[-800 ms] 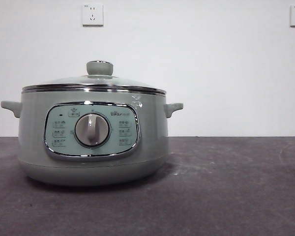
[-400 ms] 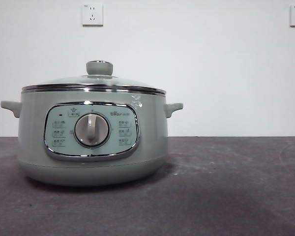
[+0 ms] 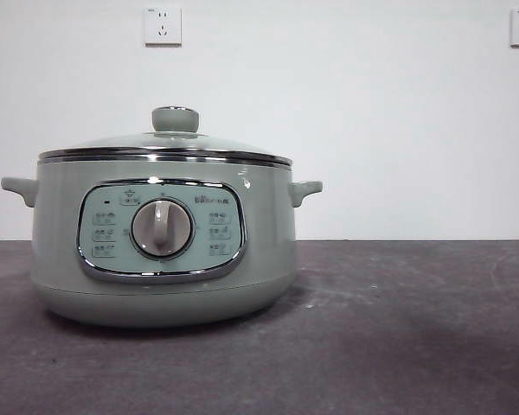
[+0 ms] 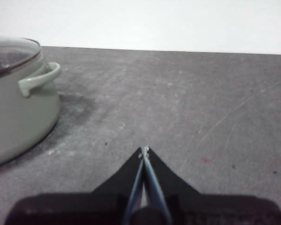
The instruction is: Pick up the potato,open the lid,put the potato in the pot,close the lid
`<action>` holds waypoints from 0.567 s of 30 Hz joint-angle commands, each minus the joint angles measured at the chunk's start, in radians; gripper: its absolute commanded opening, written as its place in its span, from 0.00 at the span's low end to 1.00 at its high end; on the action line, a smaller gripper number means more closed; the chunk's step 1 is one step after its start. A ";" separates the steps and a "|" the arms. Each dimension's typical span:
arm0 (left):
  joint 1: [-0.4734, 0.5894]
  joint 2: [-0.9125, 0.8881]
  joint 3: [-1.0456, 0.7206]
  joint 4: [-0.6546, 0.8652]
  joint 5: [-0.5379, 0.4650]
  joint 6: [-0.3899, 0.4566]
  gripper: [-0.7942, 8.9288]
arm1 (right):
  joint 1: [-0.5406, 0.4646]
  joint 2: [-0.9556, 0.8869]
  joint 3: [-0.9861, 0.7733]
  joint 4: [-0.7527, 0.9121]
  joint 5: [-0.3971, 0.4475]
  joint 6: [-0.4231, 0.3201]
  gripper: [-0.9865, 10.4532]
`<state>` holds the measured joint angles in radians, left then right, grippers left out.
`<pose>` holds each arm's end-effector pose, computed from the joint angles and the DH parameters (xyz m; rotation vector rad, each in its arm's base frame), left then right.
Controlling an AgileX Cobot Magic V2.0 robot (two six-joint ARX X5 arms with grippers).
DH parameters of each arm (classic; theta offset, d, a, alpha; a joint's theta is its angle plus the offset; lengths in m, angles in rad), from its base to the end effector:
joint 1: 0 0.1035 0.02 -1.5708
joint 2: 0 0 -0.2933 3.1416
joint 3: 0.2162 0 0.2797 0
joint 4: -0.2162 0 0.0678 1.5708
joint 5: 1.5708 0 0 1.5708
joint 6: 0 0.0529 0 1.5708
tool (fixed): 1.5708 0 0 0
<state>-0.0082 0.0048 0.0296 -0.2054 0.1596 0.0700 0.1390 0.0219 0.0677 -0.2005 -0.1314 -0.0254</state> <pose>0.1163 -0.0094 0.1501 0.0560 0.1743 -0.1736 0.1137 0.0229 0.1638 -0.0258 0.1517 0.2718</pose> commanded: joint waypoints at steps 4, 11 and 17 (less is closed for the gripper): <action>0.003 -0.003 -0.016 0.004 -0.001 -0.004 0.08 | -0.001 -0.015 -0.057 0.012 -0.001 0.035 0.09; 0.003 -0.003 -0.016 0.004 -0.001 -0.004 0.08 | 0.000 -0.016 -0.058 0.017 0.000 0.125 0.09; 0.003 -0.003 -0.016 0.004 -0.001 -0.004 0.08 | 0.000 -0.015 -0.058 0.017 0.007 0.128 0.09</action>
<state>-0.0082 0.0048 0.0296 -0.2054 0.1596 0.0700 0.1379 0.0086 0.0257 -0.1860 -0.1280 0.0868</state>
